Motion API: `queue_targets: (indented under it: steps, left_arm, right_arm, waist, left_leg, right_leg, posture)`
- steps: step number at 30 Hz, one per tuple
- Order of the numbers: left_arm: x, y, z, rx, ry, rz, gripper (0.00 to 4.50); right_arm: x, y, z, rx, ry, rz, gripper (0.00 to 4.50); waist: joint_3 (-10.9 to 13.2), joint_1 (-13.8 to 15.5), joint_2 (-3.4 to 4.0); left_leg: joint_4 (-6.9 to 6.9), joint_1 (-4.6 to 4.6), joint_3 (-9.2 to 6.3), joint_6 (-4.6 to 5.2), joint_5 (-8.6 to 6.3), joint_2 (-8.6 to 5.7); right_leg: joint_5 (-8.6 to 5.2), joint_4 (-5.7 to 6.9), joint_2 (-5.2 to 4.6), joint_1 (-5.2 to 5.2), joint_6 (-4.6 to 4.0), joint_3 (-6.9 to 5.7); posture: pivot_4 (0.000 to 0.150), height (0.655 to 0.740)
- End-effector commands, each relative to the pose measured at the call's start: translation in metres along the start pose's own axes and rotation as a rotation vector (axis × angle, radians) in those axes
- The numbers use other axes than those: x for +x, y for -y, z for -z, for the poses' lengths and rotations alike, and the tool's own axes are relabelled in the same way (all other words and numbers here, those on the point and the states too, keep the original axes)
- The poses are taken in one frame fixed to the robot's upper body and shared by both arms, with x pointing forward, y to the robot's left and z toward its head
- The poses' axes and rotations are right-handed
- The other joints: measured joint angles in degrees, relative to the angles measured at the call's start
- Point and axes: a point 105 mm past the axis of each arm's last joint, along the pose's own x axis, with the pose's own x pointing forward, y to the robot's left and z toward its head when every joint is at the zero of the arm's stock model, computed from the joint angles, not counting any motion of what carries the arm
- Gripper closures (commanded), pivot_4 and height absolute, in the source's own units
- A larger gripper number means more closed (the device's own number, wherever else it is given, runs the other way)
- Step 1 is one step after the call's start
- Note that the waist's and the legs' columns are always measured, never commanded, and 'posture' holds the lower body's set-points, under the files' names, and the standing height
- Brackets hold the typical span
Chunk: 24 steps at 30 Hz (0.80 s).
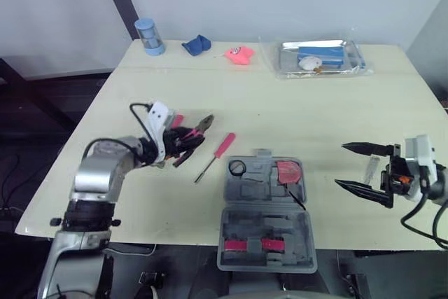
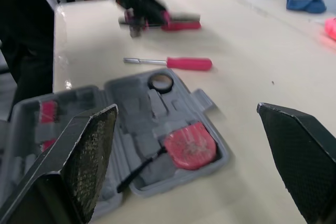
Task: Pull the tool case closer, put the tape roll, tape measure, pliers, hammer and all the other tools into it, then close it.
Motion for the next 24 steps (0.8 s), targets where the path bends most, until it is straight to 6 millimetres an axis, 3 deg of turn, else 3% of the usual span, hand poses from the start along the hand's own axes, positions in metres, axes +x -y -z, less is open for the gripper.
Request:
queue_targets:
  steps: [1,4,13,18,24]
  left_arm:
    - [0.007,0.026,-0.027,0.134,0.004,0.192,2.11]
    - [0.024,0.047,-0.043,0.248,-0.018,0.344,2.11]
    - [0.067,0.101,-0.06,0.435,-0.048,0.666,2.11]
    - [0.079,0.105,-0.061,0.482,-0.063,0.707,2.11]
    - [0.088,0.105,-0.064,0.491,-0.054,0.716,2.11]
  right_arm:
    - [0.01,0.002,-0.007,-0.058,-0.052,-0.007,0.0]
    - [0.024,0.006,-0.01,-0.094,-0.126,-0.012,0.0]
    - [0.062,0.022,-0.021,-0.228,-0.293,0.0,0.0]
    - [0.076,0.031,-0.029,-0.26,-0.36,-0.007,0.0]
    - [0.092,0.027,-0.027,-0.29,-0.511,-0.084,0.0]
  waist:
    - [0.0,-0.23,0.0]
    - [0.02,-0.5,0.0]
    - [0.04,-0.64,-0.01]
    - [0.05,-0.78,-0.01]
    - [0.08,-0.73,0.03]
  left_leg:
    - [0.0,0.01,0.01,0.0,0.0,0.0]
    - [-0.01,-0.02,0.0,-0.01,0.01,0.0]
    - [0.03,-0.1,-0.01,-0.15,0.09,-0.02]
    - [0.02,-0.2,-0.04,-0.16,0.1,-0.02]
    - [0.13,-0.66,-0.16,-0.19,0.12,-0.03]
  right_leg:
    - [0.0,-0.01,0.0,0.0,0.0,0.01]
    - [0.0,-0.01,0.01,-0.02,0.0,0.01]
    - [0.0,-0.03,0.02,-0.07,0.0,0.0]
    - [-0.01,-0.02,0.03,-0.22,-0.01,-0.02]
    - [0.0,0.02,0.02,-0.6,-0.01,-0.14]
  posture:
    - [0.15,0.74]
    - [0.15,0.74]
    - [0.15,0.74]
    - [0.15,0.74]
    - [0.15,0.74]
